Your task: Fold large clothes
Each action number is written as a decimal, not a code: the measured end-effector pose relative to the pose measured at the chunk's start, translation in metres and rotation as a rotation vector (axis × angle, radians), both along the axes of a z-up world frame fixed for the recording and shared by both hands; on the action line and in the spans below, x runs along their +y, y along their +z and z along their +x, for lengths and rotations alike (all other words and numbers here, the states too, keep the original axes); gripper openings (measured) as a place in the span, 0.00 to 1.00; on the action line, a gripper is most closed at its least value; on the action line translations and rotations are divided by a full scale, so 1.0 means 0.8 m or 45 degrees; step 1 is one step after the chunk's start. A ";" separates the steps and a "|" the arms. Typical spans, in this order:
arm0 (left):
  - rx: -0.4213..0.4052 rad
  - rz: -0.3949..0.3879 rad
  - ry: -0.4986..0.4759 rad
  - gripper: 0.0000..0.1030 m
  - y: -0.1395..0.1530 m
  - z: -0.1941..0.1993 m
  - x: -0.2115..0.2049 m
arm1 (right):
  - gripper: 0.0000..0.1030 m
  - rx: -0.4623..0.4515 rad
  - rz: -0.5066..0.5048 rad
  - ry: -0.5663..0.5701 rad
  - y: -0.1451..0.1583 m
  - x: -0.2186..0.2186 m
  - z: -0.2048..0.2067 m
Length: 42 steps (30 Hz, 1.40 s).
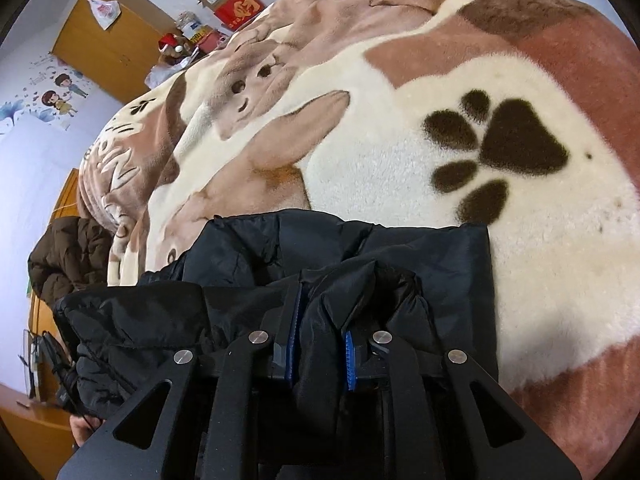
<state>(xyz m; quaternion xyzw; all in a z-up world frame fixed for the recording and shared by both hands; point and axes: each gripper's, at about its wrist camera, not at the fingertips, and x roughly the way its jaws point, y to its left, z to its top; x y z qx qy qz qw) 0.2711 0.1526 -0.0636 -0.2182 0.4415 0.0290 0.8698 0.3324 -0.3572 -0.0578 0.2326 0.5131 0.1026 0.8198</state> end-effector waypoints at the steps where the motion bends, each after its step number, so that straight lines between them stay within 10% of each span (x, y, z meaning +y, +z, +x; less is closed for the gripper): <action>1: 0.011 0.000 -0.004 0.24 0.002 0.000 0.000 | 0.18 0.007 0.003 0.000 0.006 -0.001 -0.001; 7: 0.020 -0.058 -0.038 0.43 0.049 0.000 0.008 | 0.49 -0.093 0.126 0.004 0.075 -0.012 -0.013; 22: -0.267 -0.033 0.045 0.73 0.150 -0.055 0.035 | 0.59 -0.251 0.332 -0.199 0.112 -0.038 -0.044; 34: -0.095 0.117 -0.360 0.73 0.049 -0.043 -0.111 | 0.59 -0.317 -0.338 0.294 0.057 0.098 -0.067; 42: -0.025 0.185 -0.306 0.74 0.030 0.003 -0.121 | 0.59 -0.245 -0.524 0.235 0.016 0.101 -0.015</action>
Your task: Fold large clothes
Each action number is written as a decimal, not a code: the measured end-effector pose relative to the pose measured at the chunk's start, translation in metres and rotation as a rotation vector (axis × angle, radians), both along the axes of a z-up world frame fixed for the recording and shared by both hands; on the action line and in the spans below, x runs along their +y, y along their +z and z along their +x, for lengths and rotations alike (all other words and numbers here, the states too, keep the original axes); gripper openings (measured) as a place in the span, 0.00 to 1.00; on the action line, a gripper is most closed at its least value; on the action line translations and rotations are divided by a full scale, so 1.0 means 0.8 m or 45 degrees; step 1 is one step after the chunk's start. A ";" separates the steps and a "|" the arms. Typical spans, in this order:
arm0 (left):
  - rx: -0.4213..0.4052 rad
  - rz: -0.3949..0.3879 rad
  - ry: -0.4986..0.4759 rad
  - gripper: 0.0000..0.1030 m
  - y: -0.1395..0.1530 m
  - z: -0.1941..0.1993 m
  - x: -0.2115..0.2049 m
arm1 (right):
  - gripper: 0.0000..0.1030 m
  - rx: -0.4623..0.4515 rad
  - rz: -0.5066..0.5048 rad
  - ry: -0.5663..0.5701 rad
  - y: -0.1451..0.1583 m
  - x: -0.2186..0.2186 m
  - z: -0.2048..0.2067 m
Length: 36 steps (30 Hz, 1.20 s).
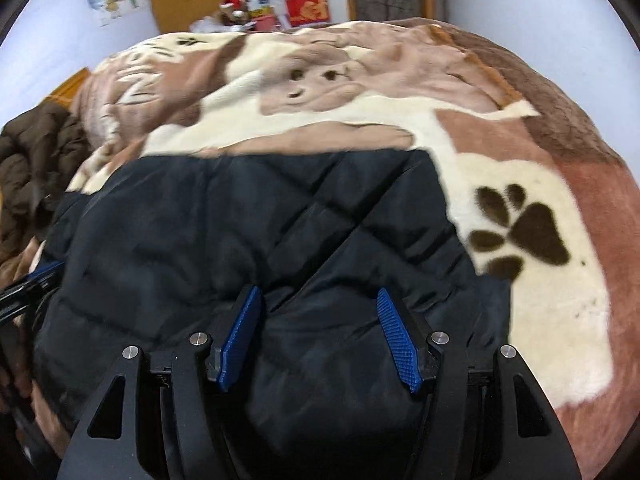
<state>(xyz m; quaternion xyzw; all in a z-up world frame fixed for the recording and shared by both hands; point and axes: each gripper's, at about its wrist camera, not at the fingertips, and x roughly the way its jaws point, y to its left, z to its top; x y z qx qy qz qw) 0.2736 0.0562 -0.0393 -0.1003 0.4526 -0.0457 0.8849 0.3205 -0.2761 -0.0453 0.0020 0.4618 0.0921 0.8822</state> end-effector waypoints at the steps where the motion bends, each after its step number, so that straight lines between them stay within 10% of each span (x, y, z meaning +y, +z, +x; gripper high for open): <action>1: -0.020 0.006 -0.017 0.74 0.008 -0.001 -0.001 | 0.59 -0.022 0.010 -0.003 0.008 0.001 -0.002; 8: -0.073 0.301 -0.003 0.74 -0.009 0.049 0.009 | 0.59 -0.029 -0.046 -0.040 -0.013 -0.004 0.029; 28: -0.042 0.216 0.062 0.75 -0.061 0.083 0.022 | 0.59 0.026 -0.004 -0.134 -0.060 -0.021 0.066; 36: -0.146 0.018 0.009 0.41 0.025 0.049 -0.010 | 0.48 -0.160 0.052 -0.080 0.027 0.011 0.011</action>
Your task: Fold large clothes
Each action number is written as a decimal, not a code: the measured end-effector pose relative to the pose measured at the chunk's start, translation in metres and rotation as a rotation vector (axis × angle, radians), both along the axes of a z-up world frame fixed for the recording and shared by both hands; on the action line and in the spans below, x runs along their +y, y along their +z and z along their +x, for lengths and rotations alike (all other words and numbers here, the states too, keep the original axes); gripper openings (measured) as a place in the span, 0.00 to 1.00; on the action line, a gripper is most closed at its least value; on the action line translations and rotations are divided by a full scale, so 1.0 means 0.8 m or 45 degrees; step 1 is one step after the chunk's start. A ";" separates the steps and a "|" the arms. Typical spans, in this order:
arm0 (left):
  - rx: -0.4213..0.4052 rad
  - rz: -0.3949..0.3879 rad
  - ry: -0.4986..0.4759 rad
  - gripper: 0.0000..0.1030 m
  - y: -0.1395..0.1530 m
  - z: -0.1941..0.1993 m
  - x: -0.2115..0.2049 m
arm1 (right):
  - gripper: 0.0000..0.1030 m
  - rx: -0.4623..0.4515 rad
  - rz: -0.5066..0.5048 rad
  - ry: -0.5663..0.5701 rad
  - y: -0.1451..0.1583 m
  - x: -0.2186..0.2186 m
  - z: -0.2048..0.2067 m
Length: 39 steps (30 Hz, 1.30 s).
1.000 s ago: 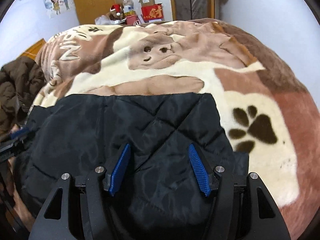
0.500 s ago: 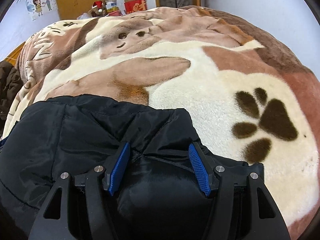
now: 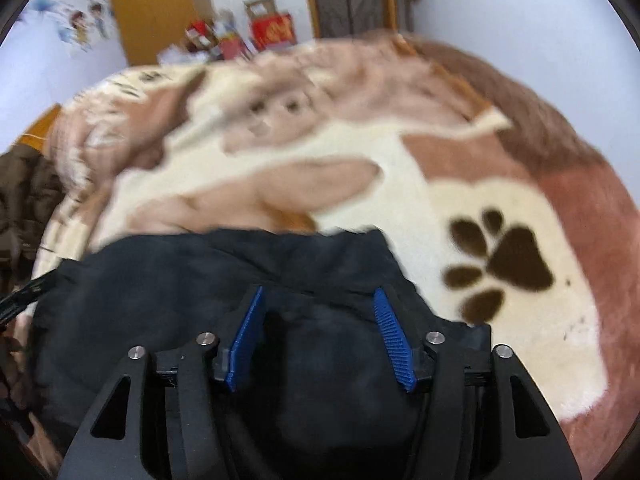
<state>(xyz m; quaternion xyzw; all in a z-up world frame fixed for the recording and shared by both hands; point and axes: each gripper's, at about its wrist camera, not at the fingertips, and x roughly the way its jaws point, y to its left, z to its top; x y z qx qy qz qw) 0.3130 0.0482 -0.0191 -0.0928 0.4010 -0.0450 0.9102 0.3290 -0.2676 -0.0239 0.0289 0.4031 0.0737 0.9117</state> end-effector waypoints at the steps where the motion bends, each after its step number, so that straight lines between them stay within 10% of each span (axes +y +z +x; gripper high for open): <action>1: -0.032 -0.004 -0.038 0.32 0.006 -0.004 -0.014 | 0.48 -0.018 0.011 0.031 0.003 0.009 -0.004; 10: 0.091 0.016 -0.168 0.10 -0.065 0.033 -0.098 | 0.48 0.107 -0.013 0.120 -0.064 0.052 0.031; 39: 0.061 0.042 -0.149 0.07 -0.118 0.045 -0.111 | 0.47 0.053 -0.032 0.105 -0.110 0.050 0.036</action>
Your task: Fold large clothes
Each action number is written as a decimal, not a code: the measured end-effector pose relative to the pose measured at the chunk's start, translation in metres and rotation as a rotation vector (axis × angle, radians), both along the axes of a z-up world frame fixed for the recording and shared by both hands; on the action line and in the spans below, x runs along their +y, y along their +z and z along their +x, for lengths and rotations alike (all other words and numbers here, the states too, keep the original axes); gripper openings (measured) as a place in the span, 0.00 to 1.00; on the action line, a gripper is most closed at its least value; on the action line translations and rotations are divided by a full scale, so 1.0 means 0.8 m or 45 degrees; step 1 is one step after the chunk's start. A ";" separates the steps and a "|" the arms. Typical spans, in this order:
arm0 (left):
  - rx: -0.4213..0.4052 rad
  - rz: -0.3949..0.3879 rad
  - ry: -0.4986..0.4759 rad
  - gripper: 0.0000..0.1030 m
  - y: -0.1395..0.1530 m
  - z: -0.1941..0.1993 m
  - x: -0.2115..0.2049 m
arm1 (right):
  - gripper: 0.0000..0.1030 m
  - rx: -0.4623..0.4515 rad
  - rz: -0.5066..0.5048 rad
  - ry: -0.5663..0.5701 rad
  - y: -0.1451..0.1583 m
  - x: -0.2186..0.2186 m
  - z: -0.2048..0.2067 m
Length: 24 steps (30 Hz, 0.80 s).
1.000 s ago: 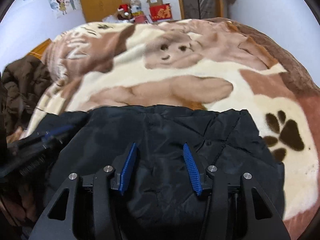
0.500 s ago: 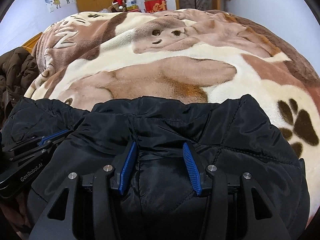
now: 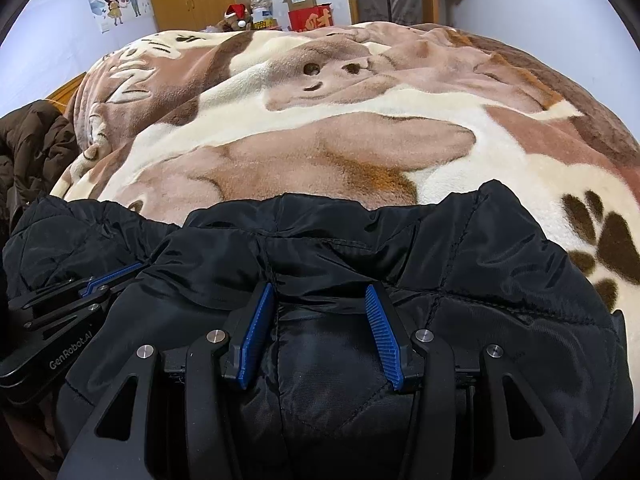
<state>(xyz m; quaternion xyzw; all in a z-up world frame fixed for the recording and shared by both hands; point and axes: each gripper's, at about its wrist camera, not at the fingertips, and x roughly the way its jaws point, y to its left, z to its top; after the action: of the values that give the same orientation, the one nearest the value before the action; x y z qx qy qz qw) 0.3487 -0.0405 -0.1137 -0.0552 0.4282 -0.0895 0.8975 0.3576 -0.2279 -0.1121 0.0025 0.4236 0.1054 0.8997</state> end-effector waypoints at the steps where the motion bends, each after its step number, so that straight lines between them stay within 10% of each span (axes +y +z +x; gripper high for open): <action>1: 0.003 -0.002 0.000 0.07 0.001 0.000 0.000 | 0.47 0.002 -0.005 0.000 0.003 0.001 0.000; 7: 0.036 -0.015 -0.041 0.07 0.050 -0.016 0.020 | 0.47 -0.024 0.014 -0.001 0.063 -0.017 -0.029; 12: -0.163 0.056 0.024 0.07 0.106 -0.059 0.106 | 0.47 -0.137 -0.049 -0.108 0.093 -0.075 -0.062; 18: -0.046 0.035 0.236 0.08 0.053 -0.057 0.212 | 0.47 -0.070 -0.043 -0.224 0.039 -0.120 -0.047; 24: -0.074 0.077 0.248 0.07 0.015 -0.046 0.192 | 0.48 -0.075 -0.076 -0.238 0.015 -0.114 -0.031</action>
<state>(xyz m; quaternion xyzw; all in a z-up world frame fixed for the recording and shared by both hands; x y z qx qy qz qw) 0.3121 0.1128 -0.1020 -0.0669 0.3973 0.0097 0.9152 0.3328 -0.3194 -0.1000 0.0120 0.3978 0.0085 0.9174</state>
